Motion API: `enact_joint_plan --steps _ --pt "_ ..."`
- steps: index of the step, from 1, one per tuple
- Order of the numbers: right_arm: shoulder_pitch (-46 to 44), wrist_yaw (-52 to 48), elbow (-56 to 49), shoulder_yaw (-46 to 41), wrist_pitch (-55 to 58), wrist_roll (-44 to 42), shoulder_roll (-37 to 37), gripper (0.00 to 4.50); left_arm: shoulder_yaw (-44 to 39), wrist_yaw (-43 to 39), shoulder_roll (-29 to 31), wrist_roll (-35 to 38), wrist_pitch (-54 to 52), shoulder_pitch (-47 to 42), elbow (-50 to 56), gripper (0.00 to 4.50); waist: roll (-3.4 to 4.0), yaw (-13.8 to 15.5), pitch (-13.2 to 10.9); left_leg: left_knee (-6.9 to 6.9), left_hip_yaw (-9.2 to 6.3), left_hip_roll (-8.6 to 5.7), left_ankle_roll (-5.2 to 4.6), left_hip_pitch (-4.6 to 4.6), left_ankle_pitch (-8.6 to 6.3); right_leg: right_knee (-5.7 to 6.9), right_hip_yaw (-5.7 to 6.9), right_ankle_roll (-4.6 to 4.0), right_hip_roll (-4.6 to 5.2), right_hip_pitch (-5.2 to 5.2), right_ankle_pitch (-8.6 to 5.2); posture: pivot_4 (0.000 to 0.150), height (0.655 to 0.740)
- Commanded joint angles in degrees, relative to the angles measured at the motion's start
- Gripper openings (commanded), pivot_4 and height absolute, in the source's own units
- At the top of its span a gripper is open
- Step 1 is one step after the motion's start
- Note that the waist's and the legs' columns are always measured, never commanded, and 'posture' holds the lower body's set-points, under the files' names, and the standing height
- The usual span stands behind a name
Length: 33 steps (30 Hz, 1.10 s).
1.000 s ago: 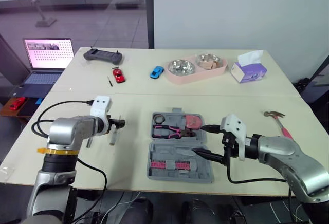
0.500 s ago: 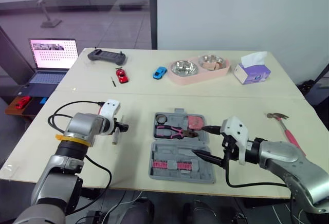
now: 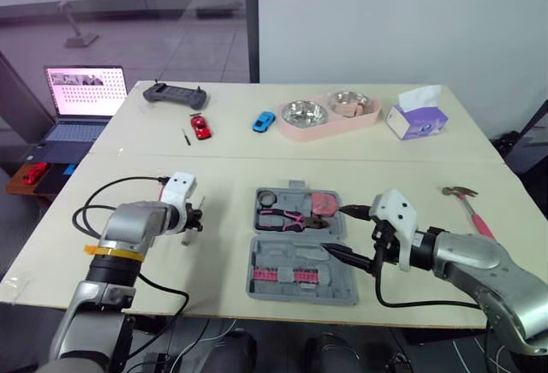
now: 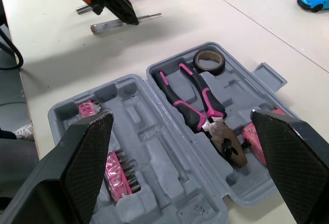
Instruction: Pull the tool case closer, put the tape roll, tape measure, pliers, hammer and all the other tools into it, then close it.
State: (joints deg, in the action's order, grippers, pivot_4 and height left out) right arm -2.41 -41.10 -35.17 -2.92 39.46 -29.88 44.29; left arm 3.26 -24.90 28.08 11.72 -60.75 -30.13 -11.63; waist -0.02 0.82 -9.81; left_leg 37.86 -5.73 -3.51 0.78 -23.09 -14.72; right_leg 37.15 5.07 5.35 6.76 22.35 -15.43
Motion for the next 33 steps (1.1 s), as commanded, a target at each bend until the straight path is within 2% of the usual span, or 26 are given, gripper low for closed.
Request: enact_joint_plan --steps 1,2,5,10,11,17,24,33 --pt "-0.4 0.4 -2.2 -1.6 -0.2 -0.7 0.0 4.5 2.2 -1.6 -0.8 -0.5 1.8 4.4 -0.9 0.76 0.08 0.0 0.1 0.0 0.03 0.0 0.0 0.01 0.0 0.0 -0.03 0.0 0.01 0.0 0.0 0.15 0.74" --pt "-0.4 0.5 -2.2 -1.6 -0.1 -0.8 0.0 4.5 2.1 -1.6 -0.8 -0.5 2.1 4.9 -0.8 0.76 0.11 0.0 0.1 -0.01 0.04 0.0 0.0 0.01 0.0 -0.01 -0.04 0.0 0.01 0.0 0.0 0.15 0.74" --pt "-0.4 1.0 -2.2 -1.9 0.1 -1.1 -0.3 4.5 2.4 -1.8 -0.4 -1.2 4.7 6.8 0.5 1.63 0.14 0.0 0.1 -0.01 0.08 0.0 -0.01 0.02 -0.01 -0.01 -0.07 0.0 0.01 0.01 0.0 0.15 0.74" --pt "-0.7 1.4 -1.9 -1.9 0.4 -1.5 -0.3 4.5 -0.2 -0.7 -1.3 -0.6 5.4 8.8 3.5 4.1 0.3 -0.1 0.2 -0.02 0.1 0.03 -0.01 0.08 -0.01 -0.01 -0.09 0.0 0.01 -0.03 0.0 0.15 0.74" --pt "-0.8 1.5 -1.9 -1.9 0.4 -1.6 -0.3 4.5 -0.5 -0.7 -1.4 -0.6 5.4 9.0 4.0 4.47 0.3 -0.1 0.2 -0.03 0.17 0.05 -0.01 0.12 -0.01 0.0 -0.13 0.0 0.0 -0.03 -0.01 0.15 0.74" --pt "-1.8 1.1 -1.3 -2.1 0.7 -1.6 0.3 4.5 -3.4 2.3 -3.0 -0.4 5.3 12.8 7.5 4.47 0.15 -0.2 0.2 -0.64 0.85 0.18 -0.01 0.71 0.0 -0.05 -0.66 0.27 -0.01 -0.06 -0.17 0.15 0.74" --pt "-2.6 0.9 -0.7 -2.3 1.0 -1.6 0.1 4.5 -4.8 5.1 -5.2 -1.2 10.9 15.2 7.0 4.47 0.14 -0.1 0.2 -0.73 0.98 0.18 -0.01 0.71 -0.01 -0.06 -0.96 0.05 -0.05 0.05 -0.04 0.15 0.74" --pt "-3.6 -0.6 0.2 -2.9 1.3 -1.5 1.7 4.5 -9.2 12.1 -9.3 -1.3 14.9 17.1 7.0 4.47 0.11 -0.2 0.1 -0.71 1.03 0.26 0.0 0.75 0.0 -0.06 -1.02 0.28 -0.1 0.05 -0.17 0.15 0.74"
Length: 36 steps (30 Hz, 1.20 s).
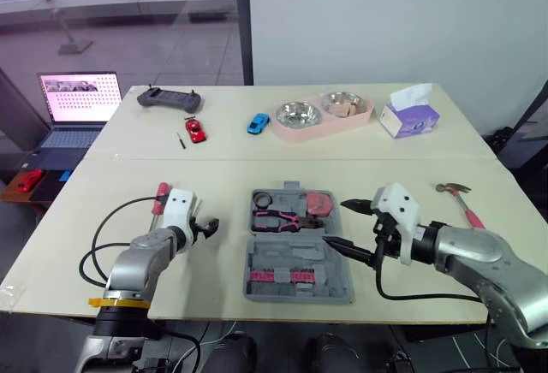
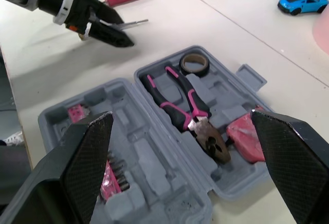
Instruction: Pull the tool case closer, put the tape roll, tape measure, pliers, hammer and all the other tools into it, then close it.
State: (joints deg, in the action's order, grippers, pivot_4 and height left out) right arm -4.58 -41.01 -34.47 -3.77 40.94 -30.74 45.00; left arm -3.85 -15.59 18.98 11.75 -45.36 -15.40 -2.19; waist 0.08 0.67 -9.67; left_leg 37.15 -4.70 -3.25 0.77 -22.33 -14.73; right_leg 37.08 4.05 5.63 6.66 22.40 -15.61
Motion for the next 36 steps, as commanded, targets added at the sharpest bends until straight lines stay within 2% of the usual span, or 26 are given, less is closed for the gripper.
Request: enact_joint_plan --steps 1,9,33,36 --pt "-1.8 -1.0 -0.3 -1.9 -0.2 -0.6 1.3 4.5 -2.2 3.1 -0.4 -1.3 -0.6 2.7 -2.1 4.47 0.0 0.0 0.0 0.0 0.01 0.01 0.0 0.0 0.0 0.0 -0.01 0.0 -0.01 0.01 0.0 0.15 0.74" --pt "-4.1 -1.9 0.5 -1.7 0.8 -1.1 1.7 4.5 0.8 4.4 0.4 -2.7 -3.8 5.3 1.8 4.47 -0.09 0.0 0.0 -0.04 0.08 0.01 0.01 -0.01 -0.01 -0.02 -0.1 -0.11 -0.02 0.05 0.06 0.15 0.74" --pt "-5.6 -3.5 1.4 -1.9 1.9 -0.8 2.3 4.5 0.0 6.8 -1.6 -2.7 -3.4 4.0 -0.2 4.47 -0.11 0.1 -0.1 -0.04 0.07 0.01 0.02 -0.02 -0.02 -0.05 -0.09 0.01 0.02 0.04 0.0 0.15 0.74" --pt "-5.7 -3.5 1.5 -1.8 1.8 -0.6 2.2 4.5 -0.3 7.0 -1.9 -2.6 -3.0 4.1 -0.8 3.69 -0.11 0.1 -0.1 -0.04 0.07 0.01 0.02 -0.02 -0.02 -0.05 -0.09 0.02 0.02 0.04 -0.01 0.15 0.74"
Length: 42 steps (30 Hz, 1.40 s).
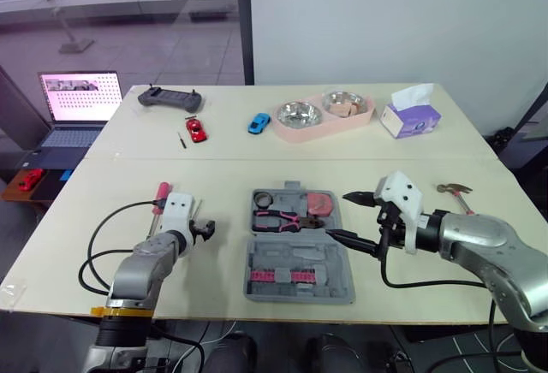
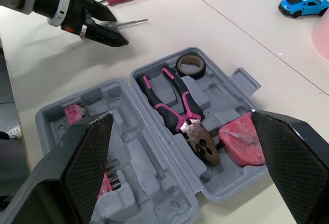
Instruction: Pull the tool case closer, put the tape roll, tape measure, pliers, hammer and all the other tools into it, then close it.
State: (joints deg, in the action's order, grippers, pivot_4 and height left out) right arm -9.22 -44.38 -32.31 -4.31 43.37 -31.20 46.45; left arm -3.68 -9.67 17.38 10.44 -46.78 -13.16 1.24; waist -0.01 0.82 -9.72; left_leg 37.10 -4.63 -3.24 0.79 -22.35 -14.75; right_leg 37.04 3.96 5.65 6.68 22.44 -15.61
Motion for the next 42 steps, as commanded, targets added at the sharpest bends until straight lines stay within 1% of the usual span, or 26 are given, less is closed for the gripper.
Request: enact_joint_plan --steps 1,7,8,14,17,20,22,23,24,26,28,31,34,38,42 --pt "-1.1 -0.2 -0.6 -1.2 -0.6 -0.2 0.8 4.5 -0.6 1.1 -0.4 -1.2 -1.6 1.8 -4.3 3.24 -0.01 0.0 0.0 0.0 0.0 0.0 0.0 0.0 0.0 0.0 0.0 0.0 0.0 0.0 0.0 0.15 0.74" --pt "-1.2 -0.5 -0.2 -1.0 -0.8 0.0 0.8 4.5 -0.5 1.0 -0.4 -1.8 -1.0 1.4 -5.0 0.13 -0.02 0.1 0.0 -0.01 0.0 -0.02 0.0 -0.03 0.0 -0.05 0.0 0.01 0.02 0.0 -0.01 0.15 0.74" --pt "-1.2 -0.6 -0.2 -1.0 -0.8 0.0 0.8 4.5 -0.6 0.9 -0.5 -1.9 -0.7 1.2 -5.3 0.05 -0.02 0.1 0.0 -0.02 0.0 -0.02 0.0 -0.03 0.0 -0.06 0.0 0.01 0.02 0.0 0.0 0.15 0.74" --pt "-0.9 -1.0 0.2 -1.0 -1.3 0.5 0.9 4.5 -0.4 -0.3 -0.4 -2.0 1.4 0.2 -7.0 0.05 0.04 0.1 0.0 -0.01 0.0 -0.01 0.01 -0.02 -0.01 -0.06 0.01 0.02 0.03 0.0 -0.01 0.15 0.74" --pt "-0.8 -0.7 0.3 -1.1 -1.4 0.9 0.7 4.5 -1.0 -2.5 0.3 -1.1 2.7 -0.4 -6.6 0.05 0.05 0.4 0.0 -0.01 0.0 -0.01 0.01 -0.02 -0.01 -0.06 0.02 0.02 0.03 0.0 -0.01 0.15 0.74" --pt "-0.3 0.1 -0.4 -1.2 -1.1 1.0 0.3 4.5 -2.5 -9.2 3.3 1.3 7.5 -0.8 -5.4 0.05 -0.04 1.0 0.0 -0.02 0.0 -0.01 0.01 -0.04 -0.01 -0.06 0.02 0.02 0.03 0.03 -0.01 0.15 0.74" --pt "0.7 1.6 -1.6 -0.6 -1.0 1.1 -0.9 4.5 -4.0 -19.9 8.9 4.0 15.1 -0.6 -4.3 0.05 -0.3 1.2 -0.2 -0.06 0.01 -0.01 0.02 -0.11 -0.01 -0.06 0.01 0.0 0.02 0.16 -0.01 0.15 0.74" --pt "1.2 2.3 -2.2 -0.3 -1.0 1.2 -1.4 4.5 -4.2 -25.9 11.9 5.6 17.9 -0.5 -3.8 0.05 -0.55 1.2 -0.4 -0.09 0.01 0.03 0.02 -0.19 -0.01 -0.07 0.0 -0.05 -0.01 0.25 0.02 0.15 0.74" --pt "1.7 2.9 -2.6 -0.1 -1.1 1.4 -1.9 4.5 -4.5 -30.3 14.2 7.2 18.6 -0.7 -3.7 0.05 -0.65 1.3 -0.4 -0.11 -0.01 0.07 0.03 -0.37 0.0 -0.07 0.0 -0.32 -0.06 0.44 0.17 0.15 0.74" --pt "2.6 3.8 -3.4 0.1 -1.3 1.6 -2.3 4.5 -4.4 -38.0 18.0 9.7 20.6 -1.5 -4.5 0.05 -0.58 1.4 -0.4 -0.07 -0.05 0.1 0.09 -0.96 0.05 -0.13 0.0 -0.44 -0.11 1.0 0.25 0.15 0.74" --pt "3.2 4.6 -4.1 0.1 -1.1 1.7 -2.8 4.5 -3.4 -44.1 21.5 10.2 22.6 -2.1 -5.5 0.05 -0.48 1.6 -0.5 -0.06 -0.04 0.02 0.08 -1.06 0.04 -0.22 0.01 -0.45 0.01 1.03 0.26 0.15 0.74" --pt "4.5 6.0 -5.1 -0.1 -1.2 1.9 -3.4 4.5 -1.6 -52.1 25.7 10.9 22.6 -4.1 -7.5 0.05 -0.44 1.5 -0.5 -0.11 -0.05 0.02 -0.04 -1.07 -0.01 -0.74 0.04 -0.49 -0.02 0.82 0.35 0.15 0.74" --pt "6.1 7.0 -5.7 -0.5 -1.8 2.2 -3.6 4.5 0.4 -57.0 28.0 10.8 21.9 -7.2 -9.1 0.05 -0.45 1.5 -0.5 -0.08 0.01 0.0 -0.21 -1.08 -0.11 -0.95 0.03 -0.39 -0.05 0.72 0.43 0.15 0.74" --pt "8.4 8.1 -6.8 -1.6 -2.0 2.1 -3.7 4.5 3.7 -60.3 29.3 9.4 21.5 -11.3 -9.9 0.05 -0.47 1.5 -0.5 -0.07 0.0 0.01 -0.24 -1.09 -0.12 -0.96 0.04 -0.2 -0.17 0.7 0.54 0.15 0.74" --pt "11.0 9.1 -8.8 -3.3 -1.7 1.0 -3.8 4.5 6.5 -62.2 30.1 8.4 20.7 -13.0 -7.1 0.05 -0.43 1.2 -0.5 -0.08 0.03 0.03 -0.24 -1.08 -0.11 -0.91 0.01 -0.19 -0.21 0.72 0.54 0.15 0.74"
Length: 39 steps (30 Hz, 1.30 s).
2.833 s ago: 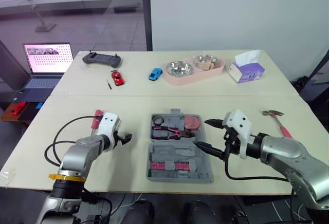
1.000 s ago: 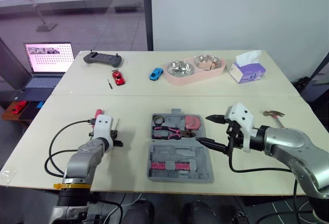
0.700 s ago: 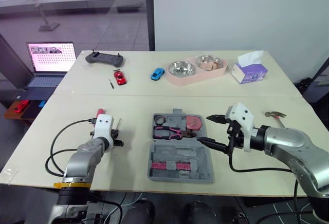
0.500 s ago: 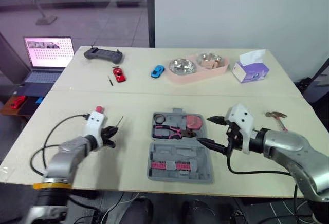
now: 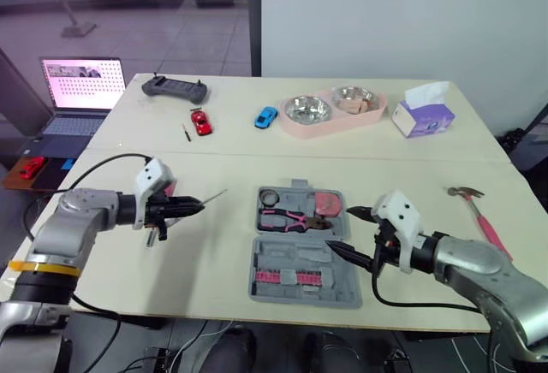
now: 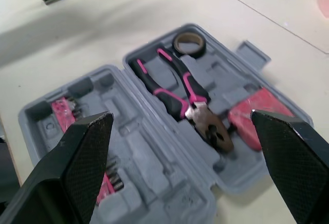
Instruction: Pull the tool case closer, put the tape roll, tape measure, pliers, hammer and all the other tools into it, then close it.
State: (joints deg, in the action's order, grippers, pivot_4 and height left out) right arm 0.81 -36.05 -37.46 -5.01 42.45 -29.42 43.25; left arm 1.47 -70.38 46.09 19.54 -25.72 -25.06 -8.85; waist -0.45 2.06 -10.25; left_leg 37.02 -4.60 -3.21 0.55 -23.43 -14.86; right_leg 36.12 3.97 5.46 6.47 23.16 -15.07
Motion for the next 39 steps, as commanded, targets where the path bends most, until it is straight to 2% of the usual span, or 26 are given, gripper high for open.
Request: enact_joint_plan --steps 1,8,13,18,21,24,30,34,39 --pt "1.8 1.0 -4.3 -3.3 -0.6 -1.1 -0.5 4.5 2.6 -1.8 1.7 -1.3 -1.0 -1.7 4.5 0.05 0.0 0.0 0.0 0.0 0.0 0.01 0.0 0.0 0.0 0.01 0.0 0.0 -0.01 0.01 0.0 0.15 0.74" --pt "7.0 0.4 -7.4 -7.9 0.1 -3.2 0.4 4.5 12.2 -0.9 2.5 -7.6 -7.4 -7.6 14.1 0.05 -0.01 0.3 0.0 0.1 -0.01 0.02 -0.01 0.01 0.01 0.04 0.01 0.03 -0.07 -0.07 0.02 0.15 0.74" --pt "11.7 0.4 -8.2 -11.5 -0.1 -3.7 0.3 4.5 23.1 -0.2 -1.1 -13.0 -14.9 -15.2 19.7 0.05 -0.04 0.2 0.0 0.16 0.02 -0.02 -0.04 0.02 0.01 0.02 0.01 0.11 -0.06 -0.16 0.05 0.15 0.74" --pt "13.7 0.4 -9.8 -12.4 -0.2 -4.3 0.5 4.5 29.0 0.1 -7.0 -14.1 -22.1 -22.0 17.7 0.05 -0.08 -0.1 -0.1 0.19 0.04 0.05 -0.06 0.08 0.02 0.1 -0.01 0.12 -0.19 -0.17 0.06 0.15 0.74" --pt "13.3 0.6 -9.9 -11.6 -0.1 -4.1 0.5 4.5 34.3 -0.1 -8.6 -16.9 -23.4 -25.1 17.5 0.05 -0.08 -0.1 -0.1 0.23 0.01 0.13 -0.06 0.1 0.02 0.14 0.0 0.11 -0.32 -0.17 0.06 0.15 0.74" --pt "12.7 0.9 -9.7 -11.1 0.0 -3.9 0.4 4.5 38.0 -0.8 -12.4 -16.8 -25.8 -27.8 18.1 0.05 -0.08 0.0 -0.1 0.27 0.01 0.14 -0.06 0.11 0.02 0.15 -0.01 0.1 -0.35 -0.21 0.06 0.15 0.74" --pt "12.7 1.6 -10.0 -10.6 0.1 -3.8 0.0 4.5 47.8 -0.6 -15.0 -22.0 -26.6 -31.2 15.7 0.05 -0.08 0.1 -0.1 0.32 -0.01 0.12 -0.06 0.11 0.02 0.13 -0.09 0.1 -0.36 -0.27 0.06 0.15 0.74" --pt "13.2 2.4 -11.0 -10.4 0.5 -4.2 -0.2 4.5 50.7 1.1 -17.1 -25.1 -23.5 -30.9 11.9 0.05 -0.08 0.1 -0.1 0.36 -0.02 0.12 -0.07 0.14 0.02 0.16 -0.12 0.1 -0.37 -0.29 0.07 0.15 0.74" --pt "13.9 2.0 -12.0 -10.1 0.8 -4.8 0.1 4.5 49.1 2.6 -20.7 -24.6 -24.9 -30.5 10.3 0.05 -0.07 0.1 -0.1 0.41 -0.03 0.13 -0.07 0.13 0.02 0.19 -0.13 0.1 -0.38 -0.29 0.07 0.15 0.74"
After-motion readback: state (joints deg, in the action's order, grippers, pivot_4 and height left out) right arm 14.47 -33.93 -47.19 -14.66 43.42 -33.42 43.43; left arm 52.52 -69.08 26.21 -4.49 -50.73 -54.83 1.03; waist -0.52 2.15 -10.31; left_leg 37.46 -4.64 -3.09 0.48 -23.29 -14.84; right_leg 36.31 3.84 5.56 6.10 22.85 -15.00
